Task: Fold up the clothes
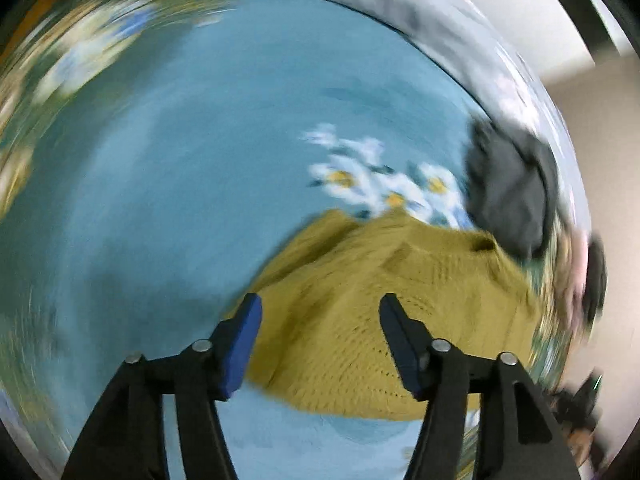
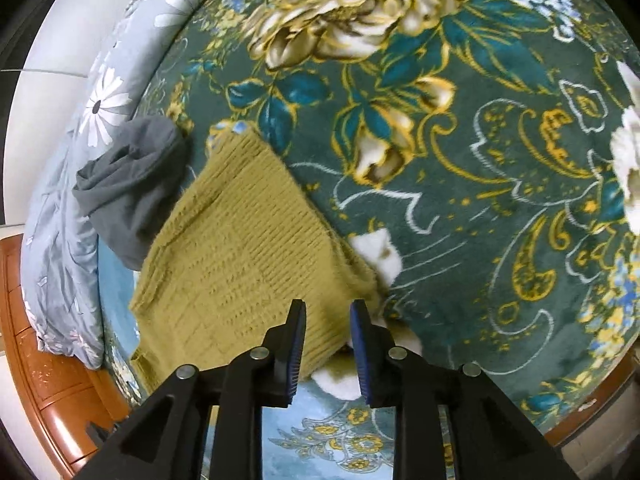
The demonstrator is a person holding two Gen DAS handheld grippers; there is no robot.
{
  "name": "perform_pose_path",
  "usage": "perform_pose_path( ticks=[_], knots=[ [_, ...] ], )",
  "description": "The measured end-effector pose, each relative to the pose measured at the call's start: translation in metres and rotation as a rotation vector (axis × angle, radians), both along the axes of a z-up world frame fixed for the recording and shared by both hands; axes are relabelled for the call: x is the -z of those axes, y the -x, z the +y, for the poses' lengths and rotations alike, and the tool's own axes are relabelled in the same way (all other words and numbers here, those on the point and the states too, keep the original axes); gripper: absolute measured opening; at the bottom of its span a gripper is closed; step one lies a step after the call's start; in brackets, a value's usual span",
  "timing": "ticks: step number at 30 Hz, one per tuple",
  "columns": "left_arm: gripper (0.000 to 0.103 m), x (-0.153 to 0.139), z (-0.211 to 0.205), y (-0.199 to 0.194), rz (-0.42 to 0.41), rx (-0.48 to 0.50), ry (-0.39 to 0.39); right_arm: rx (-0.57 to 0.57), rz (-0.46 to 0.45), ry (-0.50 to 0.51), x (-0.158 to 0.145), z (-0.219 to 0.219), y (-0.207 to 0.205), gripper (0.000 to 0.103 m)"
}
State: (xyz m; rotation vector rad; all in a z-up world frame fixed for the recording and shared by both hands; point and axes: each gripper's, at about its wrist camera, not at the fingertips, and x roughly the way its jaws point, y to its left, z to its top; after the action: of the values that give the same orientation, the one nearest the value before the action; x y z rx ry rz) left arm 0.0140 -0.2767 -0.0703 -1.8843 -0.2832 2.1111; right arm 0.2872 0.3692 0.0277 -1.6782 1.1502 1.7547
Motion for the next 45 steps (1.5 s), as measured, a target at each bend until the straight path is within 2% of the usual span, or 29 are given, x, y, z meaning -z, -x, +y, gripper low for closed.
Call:
perform_pose_path(
  ticks=[3, 4, 8, 10, 11, 12, 13, 15, 16, 17, 21, 22, 25, 29, 31, 32, 33, 35, 37, 41, 43, 45],
  knots=[
    [0.065, 0.006, 0.016, 0.009, 0.010, 0.150, 0.041, -0.016, -0.025, -0.022, -0.004, 0.003, -0.006, 0.025],
    [0.065, 0.007, 0.020, 0.009, 0.007, 0.183, 0.032, -0.015, -0.029, -0.025, -0.004, 0.004, -0.008, 0.025],
    [0.062, -0.005, 0.018, 0.001, -0.035, 0.236, -0.019, -0.008, -0.051, -0.032, -0.002, 0.005, -0.013, 0.025],
    [0.033, -0.005, 0.015, 0.002, -0.091, 0.233, -0.015, -0.003, -0.058, -0.028, 0.001, 0.002, -0.014, 0.025],
    [0.010, 0.000, 0.014, 0.003, -0.118, 0.231, -0.006, -0.001, -0.055, -0.021, 0.002, 0.001, -0.013, 0.025],
    [0.010, 0.002, 0.013, 0.004, -0.145, 0.226, -0.027, 0.002, -0.051, -0.013, 0.003, 0.000, -0.012, 0.025],
    [0.010, 0.001, 0.008, 0.005, -0.183, 0.212, -0.103, 0.004, -0.048, -0.005, 0.004, -0.001, -0.011, 0.025],
    [0.010, -0.008, -0.010, 0.008, -0.248, 0.146, -0.347, 0.006, -0.026, 0.013, 0.004, -0.003, -0.009, 0.025],
    [0.010, -0.013, -0.021, 0.009, -0.254, 0.119, -0.418, 0.002, -0.011, 0.019, 0.004, -0.003, -0.007, 0.025],
    [0.010, -0.013, -0.032, 0.012, -0.252, 0.091, -0.399, -0.002, 0.000, 0.024, 0.005, -0.003, -0.007, 0.025],
    [0.011, 0.024, -0.068, 0.018, -0.352, -0.092, -0.142, 0.011, 0.006, 0.042, 0.013, -0.001, -0.013, 0.036],
    [0.011, 0.029, -0.072, 0.019, -0.353, -0.128, -0.115, 0.027, 0.006, 0.048, 0.016, 0.000, -0.016, 0.038],
    [0.011, 0.025, -0.071, 0.019, -0.288, -0.251, -0.086, 0.069, 0.021, 0.069, 0.022, -0.002, -0.024, 0.050],
    [0.011, 0.018, -0.080, 0.010, -0.279, -0.391, -0.110, 0.093, 0.028, 0.090, 0.030, -0.005, -0.026, 0.051],
    [0.013, 0.013, -0.092, -0.002, -0.255, -0.456, -0.130, 0.099, 0.037, 0.096, 0.030, -0.006, -0.025, 0.051],
    [0.022, 0.007, -0.099, -0.013, -0.238, -0.495, -0.152, 0.102, 0.041, 0.099, 0.031, -0.006, -0.024, 0.051],
    [0.037, 0.001, -0.107, -0.026, -0.223, -0.533, -0.179, 0.103, 0.043, 0.101, 0.031, -0.007, -0.023, 0.051],
    [0.055, -0.010, -0.123, -0.056, -0.198, -0.601, -0.235, 0.103, 0.041, 0.103, 0.031, -0.008, -0.022, 0.051],
    [0.060, -0.008, -0.130, -0.083, -0.188, -0.647, -0.287, 0.099, 0.035, 0.105, 0.030, -0.008, -0.022, 0.051],
    [0.075, 0.015, -0.132, -0.129, -0.198, -0.792, -0.373, 0.085, 0.021, 0.097, 0.025, -0.012, -0.020, 0.051],
    [0.075, 0.026, -0.130, -0.144, -0.196, -0.847, -0.409, 0.071, 0.009, 0.093, 0.022, -0.016, -0.019, 0.051],
    [0.076, 0.032, -0.121, -0.146, -0.181, -0.841, -0.417, 0.052, -0.007, 0.089, 0.019, -0.021, -0.019, 0.051]
  ],
)
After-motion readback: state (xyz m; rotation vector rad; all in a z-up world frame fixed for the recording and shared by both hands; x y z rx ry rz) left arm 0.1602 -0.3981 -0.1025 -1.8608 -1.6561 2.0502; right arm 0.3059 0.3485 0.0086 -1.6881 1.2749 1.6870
